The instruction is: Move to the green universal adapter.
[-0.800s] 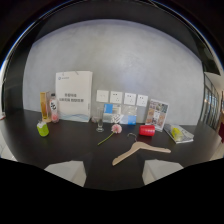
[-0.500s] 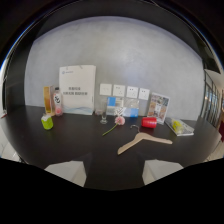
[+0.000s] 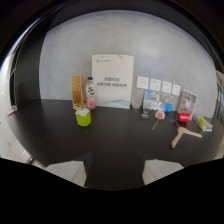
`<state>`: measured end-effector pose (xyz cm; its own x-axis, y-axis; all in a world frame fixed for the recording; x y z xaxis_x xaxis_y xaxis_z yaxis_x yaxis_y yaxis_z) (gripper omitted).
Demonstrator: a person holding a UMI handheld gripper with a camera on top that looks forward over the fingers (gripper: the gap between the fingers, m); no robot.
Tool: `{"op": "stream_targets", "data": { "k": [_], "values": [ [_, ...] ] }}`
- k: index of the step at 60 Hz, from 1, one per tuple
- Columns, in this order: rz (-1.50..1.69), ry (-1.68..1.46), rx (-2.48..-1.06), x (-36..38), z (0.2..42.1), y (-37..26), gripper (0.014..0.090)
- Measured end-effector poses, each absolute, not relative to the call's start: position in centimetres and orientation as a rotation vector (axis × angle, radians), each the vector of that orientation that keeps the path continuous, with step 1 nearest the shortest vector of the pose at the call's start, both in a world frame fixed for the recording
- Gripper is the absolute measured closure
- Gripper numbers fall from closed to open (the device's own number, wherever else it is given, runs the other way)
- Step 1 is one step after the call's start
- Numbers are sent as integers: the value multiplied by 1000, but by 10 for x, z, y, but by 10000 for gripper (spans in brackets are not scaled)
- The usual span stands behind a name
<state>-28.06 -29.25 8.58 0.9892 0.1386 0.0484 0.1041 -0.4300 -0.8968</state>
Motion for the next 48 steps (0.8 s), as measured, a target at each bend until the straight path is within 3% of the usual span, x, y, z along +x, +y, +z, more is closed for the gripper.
{"op": "stream_targets", "data": {
  "k": [22,48],
  "values": [
    [15,-156,-1980,-426,81,-192,195],
    [-63,-88,-2008,-454,56,-107,195]
  ]
}}
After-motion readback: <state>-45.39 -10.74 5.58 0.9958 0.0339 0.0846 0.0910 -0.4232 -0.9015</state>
